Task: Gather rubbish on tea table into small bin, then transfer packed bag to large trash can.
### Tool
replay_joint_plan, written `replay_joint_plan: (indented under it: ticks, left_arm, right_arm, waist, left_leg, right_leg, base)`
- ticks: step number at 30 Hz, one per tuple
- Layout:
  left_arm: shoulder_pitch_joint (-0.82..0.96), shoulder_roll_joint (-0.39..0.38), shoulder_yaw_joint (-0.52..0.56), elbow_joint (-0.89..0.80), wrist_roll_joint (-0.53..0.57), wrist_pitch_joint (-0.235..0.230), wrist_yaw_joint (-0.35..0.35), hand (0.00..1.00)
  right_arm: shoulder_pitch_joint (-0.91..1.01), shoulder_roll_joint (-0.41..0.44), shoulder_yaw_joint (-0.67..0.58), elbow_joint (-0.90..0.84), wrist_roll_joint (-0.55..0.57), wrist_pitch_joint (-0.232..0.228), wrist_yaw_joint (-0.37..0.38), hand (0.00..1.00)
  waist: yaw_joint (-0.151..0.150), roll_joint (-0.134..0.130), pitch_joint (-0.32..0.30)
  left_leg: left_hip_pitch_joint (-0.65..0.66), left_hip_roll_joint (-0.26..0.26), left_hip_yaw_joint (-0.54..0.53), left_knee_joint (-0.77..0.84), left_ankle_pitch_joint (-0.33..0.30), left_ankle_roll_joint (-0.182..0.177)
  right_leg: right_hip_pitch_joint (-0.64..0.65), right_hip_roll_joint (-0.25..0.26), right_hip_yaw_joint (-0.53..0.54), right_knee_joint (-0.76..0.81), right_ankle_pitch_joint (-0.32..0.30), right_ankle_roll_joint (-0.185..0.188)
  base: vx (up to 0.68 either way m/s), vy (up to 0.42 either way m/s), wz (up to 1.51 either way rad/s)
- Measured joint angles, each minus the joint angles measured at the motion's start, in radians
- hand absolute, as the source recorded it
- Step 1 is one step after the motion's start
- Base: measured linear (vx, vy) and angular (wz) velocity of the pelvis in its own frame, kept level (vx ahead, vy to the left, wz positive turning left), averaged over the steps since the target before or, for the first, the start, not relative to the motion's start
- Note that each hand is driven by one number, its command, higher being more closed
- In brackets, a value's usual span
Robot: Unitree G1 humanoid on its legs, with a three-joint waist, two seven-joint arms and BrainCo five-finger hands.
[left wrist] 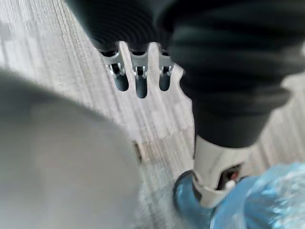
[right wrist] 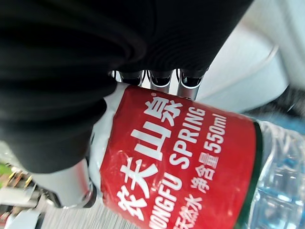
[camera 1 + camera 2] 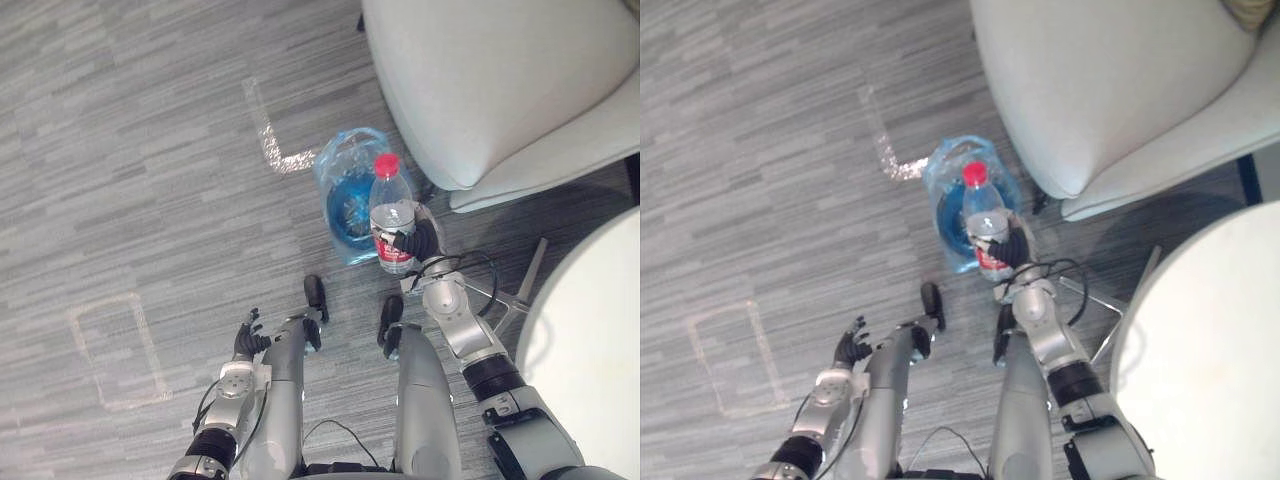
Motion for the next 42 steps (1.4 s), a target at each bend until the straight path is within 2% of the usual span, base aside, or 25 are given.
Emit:
replay_joint_plan:
  ticks: [6,10,16,22,23,26,31,34,36,38,40,42]
  left_arm:
    - [0.008,0.003,0.001,-0.176,-0.038,-0.025,-0.018,0.00]
    - [0.013,0.006,0.000,-0.254,-0.058,-0.033,-0.046,0.00]
    - [0.064,0.008,-0.001,-0.322,-0.079,-0.044,-0.081,0.00]
    - [0.093,0.014,-0.002,-0.336,-0.081,-0.049,-0.099,0.00]
    - [0.093,0.016,-0.004,-0.336,-0.086,-0.052,-0.105,0.00]
    - [0.093,0.025,-0.012,-0.336,-0.095,-0.053,-0.114,0.00]
    - [0.104,0.037,-0.022,-0.355,-0.112,-0.053,-0.121,0.00]
    - [0.101,0.042,-0.031,-0.354,-0.116,-0.056,-0.135,0.00]
    - [0.057,0.040,-0.024,-0.268,-0.116,-0.066,-0.136,0.00]
    - [-0.057,0.034,0.002,-0.069,-0.106,-0.043,-0.099,0.00]
    - [-0.089,0.034,-0.005,-0.003,-0.103,-0.030,-0.078,0.00]
    - [-0.091,0.016,-0.024,0.014,-0.095,-0.031,-0.074,0.00]
  right_arm:
    - [-0.095,-0.052,-0.014,0.001,-0.010,0.006,-0.024,1.00]
    - [-0.145,-0.086,-0.023,0.020,-0.010,0.010,-0.031,1.00]
    - [-0.182,-0.131,-0.058,0.088,0.004,0.016,-0.041,1.00]
    - [-0.197,-0.162,-0.096,0.119,0.012,0.017,-0.063,1.00]
    - [-0.202,-0.163,-0.103,0.134,0.013,0.019,-0.063,0.00]
    - [-0.202,-0.162,-0.122,0.161,0.022,0.019,-0.063,0.00]
    - [-0.200,-0.161,-0.127,0.165,0.083,0.018,-0.056,0.00]
    - [-0.194,-0.157,-0.117,0.159,0.082,0.014,-0.049,0.00]
    - [-0.185,-0.152,-0.086,0.149,0.083,0.011,-0.049,0.00]
    - [-0.174,-0.118,-0.026,0.117,0.032,0.009,-0.025,0.00]
    - [-0.168,-0.079,0.008,0.112,-0.008,0.009,-0.021,0.00]
    - [-0.152,-0.070,0.011,0.102,-0.060,0.010,-0.020,0.00]
  waist:
    - [0.027,-0.001,0.002]
    - [0.034,-0.002,0.002]
    - [0.039,-0.003,0.002]
    - [0.039,-0.003,0.000]
    - [0.039,-0.003,0.000]
    - [0.039,-0.003,-0.001]
    - [0.036,-0.003,-0.002]
    - [0.029,-0.005,-0.005]
    - [0.029,-0.010,-0.012]
    - [0.011,-0.020,-0.017]
    - [-0.012,-0.029,-0.021]
    - [-0.010,-0.030,-0.022]
  left_leg:
    - [-0.132,-0.015,-0.018,0.049,0.012,0.018]
    - [-0.191,-0.027,-0.033,0.052,0.020,0.014]
    - [-0.211,-0.037,-0.036,0.040,0.036,0.026]
    - [-0.214,-0.041,-0.037,0.019,0.044,0.017]
    - [-0.218,-0.041,-0.037,0.019,0.046,0.016]
    - [-0.220,-0.041,-0.038,0.020,0.056,0.026]
    - [-0.220,-0.036,-0.032,0.023,0.062,0.022]
    - [-0.212,-0.029,-0.024,0.023,0.057,0.016]
    - [-0.207,-0.006,0.003,0.019,0.047,0.018]
    - [-0.202,0.019,0.034,0.022,0.059,0.021]
    - [-0.199,0.025,0.040,0.025,0.071,0.040]
    - [-0.190,0.029,0.047,0.029,0.071,0.040]
  right_leg:
    - [-0.120,-0.027,-0.015,0.073,-0.021,0.000]
    - [-0.176,-0.041,-0.028,0.097,-0.033,-0.006]
    - [-0.202,-0.053,-0.034,0.111,-0.045,-0.011]
    - [-0.215,-0.057,-0.036,0.112,-0.048,-0.015]
    - [-0.219,-0.057,-0.036,0.115,-0.050,-0.018]
    - [-0.224,-0.057,-0.036,0.123,-0.053,-0.023]
    - [-0.233,-0.056,-0.029,0.134,-0.053,-0.025]
    - [-0.233,-0.053,-0.022,0.135,-0.052,-0.027]
    - [-0.233,-0.045,-0.020,0.122,-0.045,-0.033]
    - [-0.233,-0.037,-0.018,0.125,-0.043,-0.035]
    - [-0.232,-0.033,-0.015,0.125,-0.041,-0.037]
    - [-0.229,-0.028,-0.005,0.126,-0.039,-0.037]
  base:
    - [-0.01,0.006,0.18]
    - [0.01,-0.028,0.15]
    - [0.03,-0.035,0.10]
    - [0.01,-0.032,0.04]
    - [-0.01,-0.032,0.03]
    - [-0.01,-0.030,0.03]
    - [-0.04,-0.032,-0.02]
    - [-0.06,-0.030,-0.06]
    - [-0.06,-0.037,-0.16]
    - [-0.06,-0.056,-0.09]
    - [-0.05,-0.036,-0.08]
    - [-0.05,-0.031,-0.12]
